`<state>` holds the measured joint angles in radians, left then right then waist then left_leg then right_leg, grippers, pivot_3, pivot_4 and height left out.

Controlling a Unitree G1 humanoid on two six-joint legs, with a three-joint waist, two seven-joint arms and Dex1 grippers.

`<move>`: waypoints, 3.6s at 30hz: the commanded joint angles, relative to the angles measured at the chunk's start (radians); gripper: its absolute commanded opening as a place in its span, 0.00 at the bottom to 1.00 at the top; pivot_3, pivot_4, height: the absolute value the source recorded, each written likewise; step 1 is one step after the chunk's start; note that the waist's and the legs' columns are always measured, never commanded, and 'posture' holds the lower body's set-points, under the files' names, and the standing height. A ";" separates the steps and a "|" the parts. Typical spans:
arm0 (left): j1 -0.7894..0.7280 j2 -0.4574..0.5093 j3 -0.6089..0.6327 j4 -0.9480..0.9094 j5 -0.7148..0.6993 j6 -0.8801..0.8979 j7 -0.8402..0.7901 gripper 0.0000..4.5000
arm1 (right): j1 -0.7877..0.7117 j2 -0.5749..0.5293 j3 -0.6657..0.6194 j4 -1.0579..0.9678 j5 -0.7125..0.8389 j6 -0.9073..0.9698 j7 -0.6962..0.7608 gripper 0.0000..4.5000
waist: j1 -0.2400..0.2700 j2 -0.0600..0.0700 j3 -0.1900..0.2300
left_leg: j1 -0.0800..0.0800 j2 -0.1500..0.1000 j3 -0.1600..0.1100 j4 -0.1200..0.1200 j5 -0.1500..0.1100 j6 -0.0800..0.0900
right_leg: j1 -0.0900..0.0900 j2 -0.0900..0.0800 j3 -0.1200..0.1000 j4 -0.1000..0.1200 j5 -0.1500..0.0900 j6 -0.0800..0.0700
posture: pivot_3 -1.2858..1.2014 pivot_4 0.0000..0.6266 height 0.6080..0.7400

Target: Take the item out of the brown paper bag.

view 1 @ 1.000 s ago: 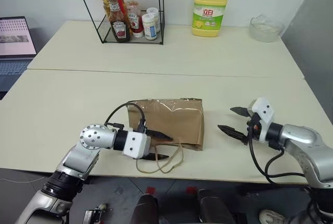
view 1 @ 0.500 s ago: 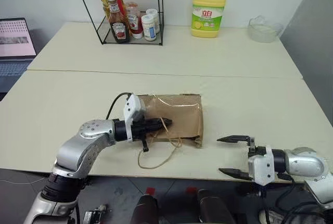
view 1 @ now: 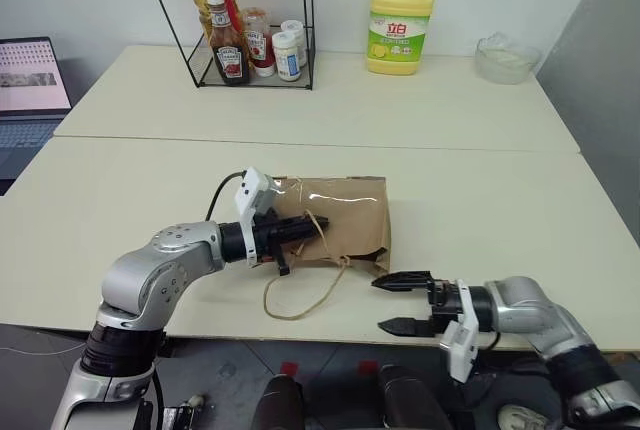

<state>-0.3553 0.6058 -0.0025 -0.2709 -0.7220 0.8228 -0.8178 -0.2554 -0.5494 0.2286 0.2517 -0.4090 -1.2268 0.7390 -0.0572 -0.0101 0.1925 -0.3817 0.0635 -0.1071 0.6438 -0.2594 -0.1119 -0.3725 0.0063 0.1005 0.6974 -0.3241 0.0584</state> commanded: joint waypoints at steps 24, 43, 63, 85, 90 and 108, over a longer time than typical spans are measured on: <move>-0.067 -0.020 0.045 0.005 -0.024 0.041 0.025 0.00 | -0.229 0.087 0.239 0.127 -0.457 0.210 -0.577 0.01 | -0.004 -0.004 -0.002 | 0.001 0.000 0.000 0.000 -0.001 0.002 | 0.000 0.000 0.000 0.001 0.000 0.000 | 0.52 0.24 1.00; -0.294 -0.074 0.161 0.126 -0.082 0.114 0.138 0.00 | -0.189 0.013 0.338 0.073 -0.003 0.386 -0.140 0.01 | 0.005 -0.005 -0.003 | 0.000 -0.001 -0.002 0.000 -0.002 0.003 | 0.002 -0.001 -0.001 -0.001 0.000 0.000 | 0.52 0.24 1.00; -0.397 -0.138 0.145 0.174 -0.045 0.085 0.205 0.00 | -0.101 -0.129 0.167 -0.200 0.294 0.438 -0.054 0.56 | 0.010 -0.005 -0.002 | -0.001 -0.002 -0.002 0.000 0.000 -0.001 | 0.001 -0.002 -0.002 -0.002 0.000 0.000 | 0.52 0.24 1.00; -0.438 -0.131 0.154 0.233 -0.034 0.074 0.187 0.00 | -0.086 -0.193 -0.074 -0.872 1.251 1.676 -0.181 0.54 | 0.010 -0.005 -0.002 | -0.004 -0.001 -0.002 -0.001 0.000 -0.001 | 0.001 -0.001 -0.002 -0.006 0.000 0.000 | 0.52 0.24 1.00; -0.445 -0.128 0.150 0.233 -0.031 0.076 0.188 0.00 | -0.177 -0.053 -0.054 -0.806 1.451 1.886 -0.245 0.30 | 0.009 -0.005 -0.002 | -0.005 -0.001 -0.003 -0.001 -0.001 0.002 | 0.000 -0.001 -0.003 -0.007 0.000 0.001 | 0.52 0.24 1.00; -0.434 -0.132 0.156 0.210 -0.033 0.077 0.190 0.00 | -0.298 0.150 0.176 -0.471 0.790 1.714 -0.164 0.01 | 0.006 -0.005 -0.002 | -0.017 -0.001 -0.003 -0.001 0.000 -0.001 | -0.013 -0.001 -0.004 -0.004 0.000 0.001 | 0.52 0.24 1.00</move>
<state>-0.7764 0.4708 0.1349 -0.0279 -0.7464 0.9108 -0.6228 -0.5440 -0.3800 0.3885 -0.1998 0.4544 0.5293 0.5642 -0.0516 -0.0149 0.1908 -0.3989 0.0626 -0.1098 0.6433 -0.2589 -0.1129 -0.3860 0.0053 0.0969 0.6939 -0.3237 0.0590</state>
